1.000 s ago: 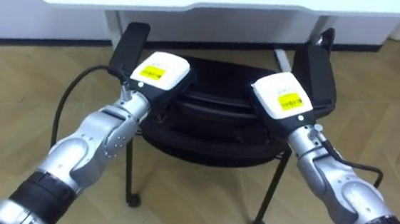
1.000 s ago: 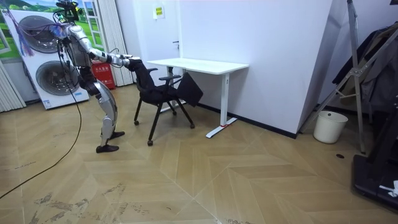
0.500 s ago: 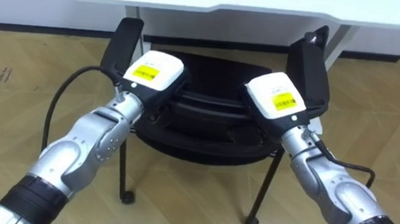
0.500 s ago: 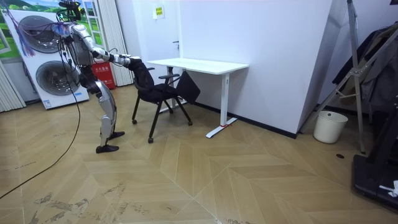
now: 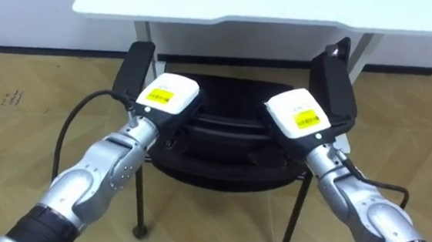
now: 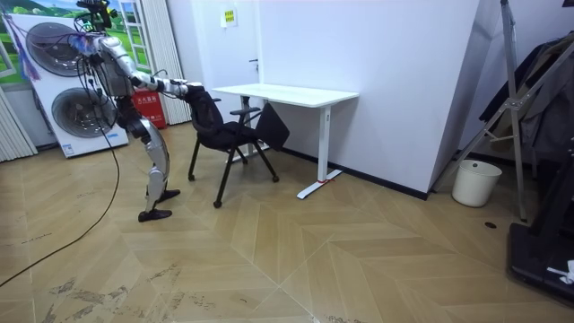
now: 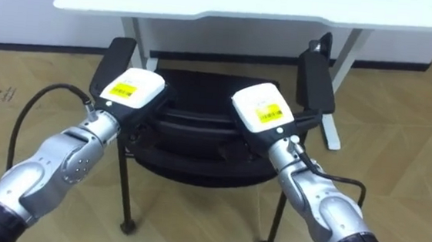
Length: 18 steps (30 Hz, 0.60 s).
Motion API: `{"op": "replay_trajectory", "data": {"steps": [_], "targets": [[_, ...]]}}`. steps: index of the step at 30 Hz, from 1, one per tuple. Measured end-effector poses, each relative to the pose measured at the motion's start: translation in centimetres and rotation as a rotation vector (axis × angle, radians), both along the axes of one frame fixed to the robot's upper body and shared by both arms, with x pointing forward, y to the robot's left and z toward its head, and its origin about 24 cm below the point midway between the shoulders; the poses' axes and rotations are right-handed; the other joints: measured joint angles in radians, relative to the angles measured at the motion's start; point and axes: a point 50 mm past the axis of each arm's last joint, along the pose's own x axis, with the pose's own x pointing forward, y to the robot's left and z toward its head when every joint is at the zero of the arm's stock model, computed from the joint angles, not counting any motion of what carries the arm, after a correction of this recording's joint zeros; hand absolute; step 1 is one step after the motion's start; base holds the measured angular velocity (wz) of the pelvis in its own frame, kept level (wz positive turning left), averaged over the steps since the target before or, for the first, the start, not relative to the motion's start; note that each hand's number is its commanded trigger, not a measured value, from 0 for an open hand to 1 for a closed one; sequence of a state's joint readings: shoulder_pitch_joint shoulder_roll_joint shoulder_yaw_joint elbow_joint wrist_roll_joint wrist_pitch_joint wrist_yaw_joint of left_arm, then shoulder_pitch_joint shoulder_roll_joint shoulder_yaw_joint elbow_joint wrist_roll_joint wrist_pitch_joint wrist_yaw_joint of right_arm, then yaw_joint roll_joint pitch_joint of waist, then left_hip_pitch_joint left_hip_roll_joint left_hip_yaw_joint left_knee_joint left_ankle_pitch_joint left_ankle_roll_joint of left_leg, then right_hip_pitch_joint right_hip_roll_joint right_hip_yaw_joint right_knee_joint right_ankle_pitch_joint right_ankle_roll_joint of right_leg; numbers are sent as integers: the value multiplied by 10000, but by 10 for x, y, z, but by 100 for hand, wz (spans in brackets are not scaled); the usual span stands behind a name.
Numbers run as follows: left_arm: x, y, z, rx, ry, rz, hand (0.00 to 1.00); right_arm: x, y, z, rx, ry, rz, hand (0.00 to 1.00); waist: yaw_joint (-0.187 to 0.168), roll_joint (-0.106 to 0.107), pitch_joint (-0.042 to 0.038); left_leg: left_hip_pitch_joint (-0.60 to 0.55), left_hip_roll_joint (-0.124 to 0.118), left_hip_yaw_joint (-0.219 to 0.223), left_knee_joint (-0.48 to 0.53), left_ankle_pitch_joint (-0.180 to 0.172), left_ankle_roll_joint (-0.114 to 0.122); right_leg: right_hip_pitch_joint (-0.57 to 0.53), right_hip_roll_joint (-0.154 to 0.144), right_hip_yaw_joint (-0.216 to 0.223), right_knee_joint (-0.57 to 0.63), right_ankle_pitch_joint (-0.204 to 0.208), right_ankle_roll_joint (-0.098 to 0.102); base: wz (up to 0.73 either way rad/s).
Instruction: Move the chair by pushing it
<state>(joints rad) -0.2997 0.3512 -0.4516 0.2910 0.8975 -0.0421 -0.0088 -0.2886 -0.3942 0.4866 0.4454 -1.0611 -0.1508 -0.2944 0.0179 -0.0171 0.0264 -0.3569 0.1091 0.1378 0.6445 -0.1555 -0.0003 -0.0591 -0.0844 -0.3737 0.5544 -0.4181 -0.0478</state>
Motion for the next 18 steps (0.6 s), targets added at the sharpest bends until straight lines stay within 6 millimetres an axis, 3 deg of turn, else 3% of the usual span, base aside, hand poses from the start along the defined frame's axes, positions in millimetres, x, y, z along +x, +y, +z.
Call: {"op": "replay_trajectory", "data": {"steps": [4,6,8,9,10,13,18], "targets": [[-2,2,2,16,-99,-24,100,-1,1,3,28,-126,88,100,-13,-1,-2,-40,28,95,-16,0,0,-55,39,35,3,1,-61,-3],[-6,3,2,-81,-103,80,100,-2,2,2,86,-135,118,100,-62,15,-2,-360,200,438,489,-32,61,50,131,247,23,34,-105,0],[-8,-3,1,-139,-107,8,100,-6,-5,3,23,-139,52,100,-311,112,-73,-569,-213,842,-235,16,112,74,168,720,52,-20,-54,34],[-10,-8,1,-209,-153,-100,100,-10,-11,3,33,-168,-50,100,-328,179,-107,-511,-455,1152,-1080,598,719,43,134,815,142,-128,71,7],[-13,-8,0,-182,-144,-129,100,-13,-11,1,38,-129,-103,100,-348,65,-129,-225,-477,1406,-1205,618,1098,21,82,998,159,-233,236,-11],[-16,-7,0,-168,-157,-121,100,-17,-9,1,86,-195,-110,100,-305,35,-131,-75,-509,1729,-1239,433,1404,24,-5,1197,166,-246,416,-20],[-17,-6,0,-88,-106,-199,100,-19,-9,-1,135,-132,-162,100,-334,0,-110,-61,-487,1830,-1006,171,1477,14,-53,1292,322,-258,528,-6]]}}
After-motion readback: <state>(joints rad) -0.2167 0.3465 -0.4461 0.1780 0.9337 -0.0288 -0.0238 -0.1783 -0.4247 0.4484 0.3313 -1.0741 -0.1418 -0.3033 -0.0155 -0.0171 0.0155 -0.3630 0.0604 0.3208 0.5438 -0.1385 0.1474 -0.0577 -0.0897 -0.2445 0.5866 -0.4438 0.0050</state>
